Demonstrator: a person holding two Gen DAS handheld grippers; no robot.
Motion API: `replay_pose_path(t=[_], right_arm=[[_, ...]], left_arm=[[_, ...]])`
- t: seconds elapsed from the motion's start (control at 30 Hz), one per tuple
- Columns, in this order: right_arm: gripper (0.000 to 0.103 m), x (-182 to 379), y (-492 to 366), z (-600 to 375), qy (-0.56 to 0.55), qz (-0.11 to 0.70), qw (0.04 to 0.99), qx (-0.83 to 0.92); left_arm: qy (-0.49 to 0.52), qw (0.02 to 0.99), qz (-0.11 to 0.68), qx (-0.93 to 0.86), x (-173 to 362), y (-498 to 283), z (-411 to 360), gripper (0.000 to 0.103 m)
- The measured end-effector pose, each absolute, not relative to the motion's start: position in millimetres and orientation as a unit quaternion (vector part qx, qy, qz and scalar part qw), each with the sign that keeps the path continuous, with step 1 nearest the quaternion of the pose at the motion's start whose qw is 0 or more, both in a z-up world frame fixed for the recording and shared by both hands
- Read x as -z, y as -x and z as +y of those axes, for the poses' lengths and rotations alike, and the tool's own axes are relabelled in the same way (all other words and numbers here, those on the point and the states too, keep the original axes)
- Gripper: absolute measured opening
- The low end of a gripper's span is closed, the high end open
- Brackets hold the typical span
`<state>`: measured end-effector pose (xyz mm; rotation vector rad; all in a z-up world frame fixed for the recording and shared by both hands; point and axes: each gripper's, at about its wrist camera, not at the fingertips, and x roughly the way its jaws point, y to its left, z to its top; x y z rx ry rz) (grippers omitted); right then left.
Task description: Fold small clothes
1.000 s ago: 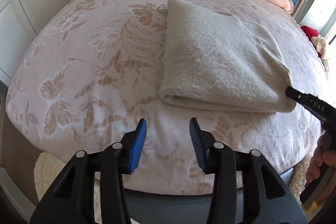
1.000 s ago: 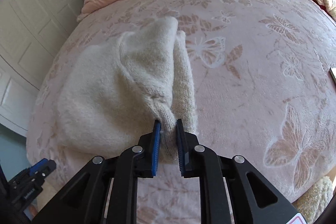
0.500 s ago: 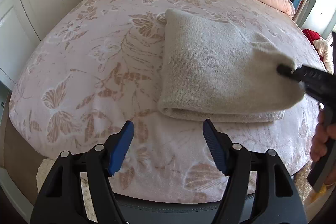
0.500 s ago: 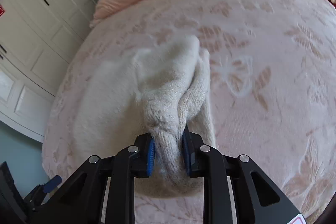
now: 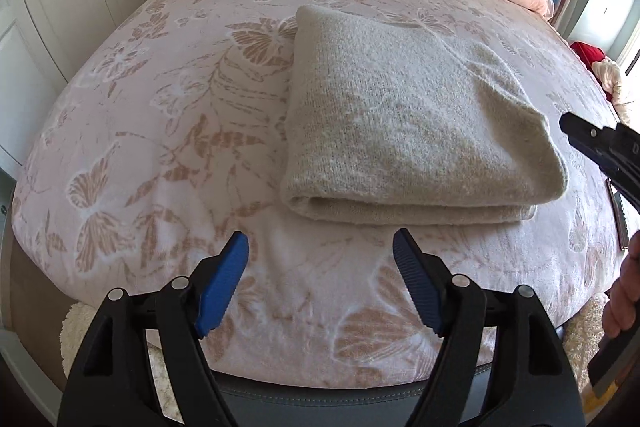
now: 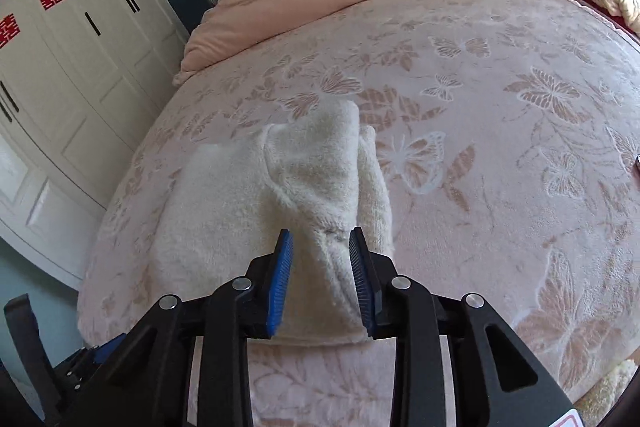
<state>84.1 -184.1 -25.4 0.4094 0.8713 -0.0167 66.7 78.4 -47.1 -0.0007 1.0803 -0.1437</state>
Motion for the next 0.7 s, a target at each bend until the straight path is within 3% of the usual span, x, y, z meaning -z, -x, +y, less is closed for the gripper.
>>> replay_pose_path(t=[0.13,0.3,0.47,0.7], right_arm=[[0.014,86.5,-105.9,-172.4,-0.139,0.516,0.845,0.015],[0.012,40.8,-89.0,-168.2,-0.138,0.463,0.875,0.018],[0.012,80.8,-94.6,-159.6,-0.088,0.509,0.856,0.037],[0.014,23.1,-53.3,-165.0,-0.141,0.455,0.879,0.040]], left_arm=[[-0.002,0.859,0.509,0.062,45.8,-78.7,75.7,0.072],[-0.012,0.859,0.509,0.057,41.7,-85.4,72.5,0.072],[-0.015,0.857,0.512,0.061,42.6,-82.7,65.6,0.072],[-0.033,0.865,0.497,0.066,33.0,-64.8,55.5,0.072]])
